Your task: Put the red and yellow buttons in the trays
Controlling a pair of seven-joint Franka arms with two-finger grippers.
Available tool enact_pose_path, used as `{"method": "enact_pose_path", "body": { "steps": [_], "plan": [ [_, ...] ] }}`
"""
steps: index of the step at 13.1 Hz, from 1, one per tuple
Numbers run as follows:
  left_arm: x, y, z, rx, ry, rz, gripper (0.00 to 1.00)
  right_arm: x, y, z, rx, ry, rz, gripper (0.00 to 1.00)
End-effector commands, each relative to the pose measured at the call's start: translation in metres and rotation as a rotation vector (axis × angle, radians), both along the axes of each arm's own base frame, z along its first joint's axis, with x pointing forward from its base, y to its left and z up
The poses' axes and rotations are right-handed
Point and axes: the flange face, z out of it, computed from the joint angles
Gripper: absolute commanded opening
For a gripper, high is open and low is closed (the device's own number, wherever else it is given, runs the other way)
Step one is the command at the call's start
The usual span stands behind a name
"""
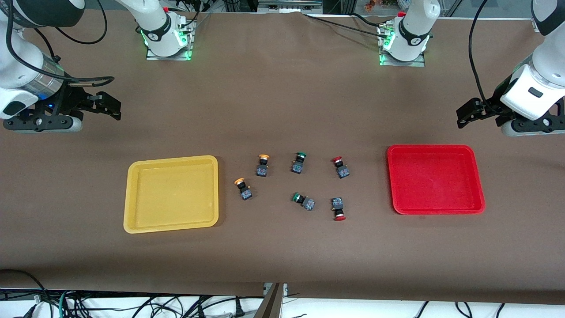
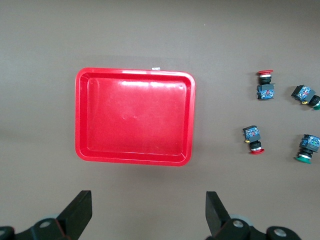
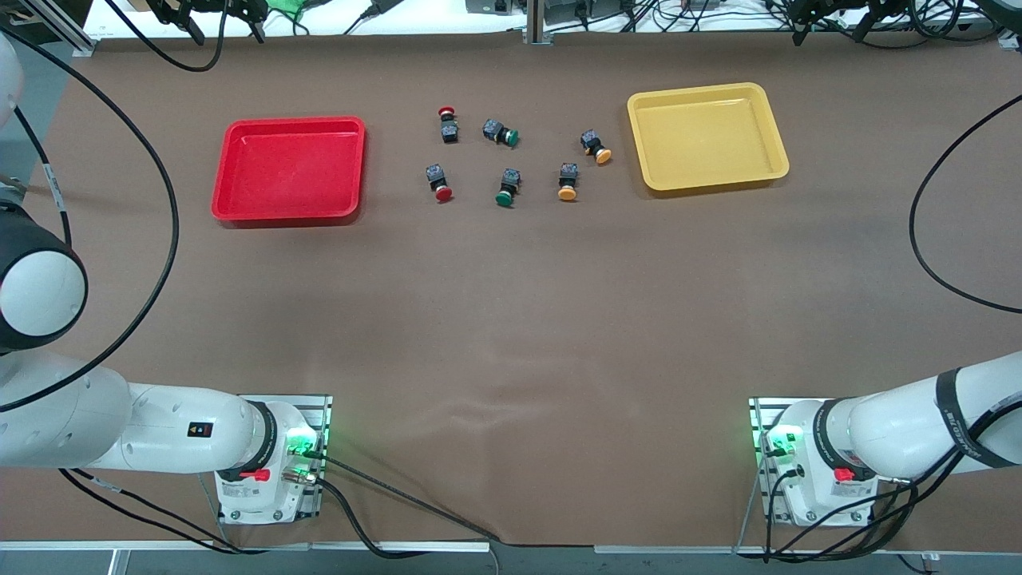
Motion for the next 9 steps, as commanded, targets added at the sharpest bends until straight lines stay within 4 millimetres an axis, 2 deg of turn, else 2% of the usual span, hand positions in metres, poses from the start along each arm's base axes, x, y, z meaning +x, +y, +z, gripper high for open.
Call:
{"method": "enact_pose_path", "body": {
  "steps": [1, 3, 8, 9],
  "plan": [
    [0.003, 0.000, 0.005, -0.001, 0.004, -0.018, 1.00, -0.005, 0.004, 0.000, -0.002, 0.019, -0.042, 1.00],
    [0.003, 0.001, 0.005, -0.001, 0.004, -0.017, 1.00, 0.000, 0.005, 0.012, 0.005, -0.010, -0.036, 1.00],
    [0.003, -0.001, 0.005, -0.002, 0.002, -0.020, 1.00, 0.002, 0.006, 0.011, -0.013, -0.015, -0.036, 1.00],
    [0.003, -0.008, 0.004, -0.003, 0.004, -0.030, 1.00, 0.003, 0.004, 0.007, -0.013, -0.007, -0.035, 1.00]
  ]
}}
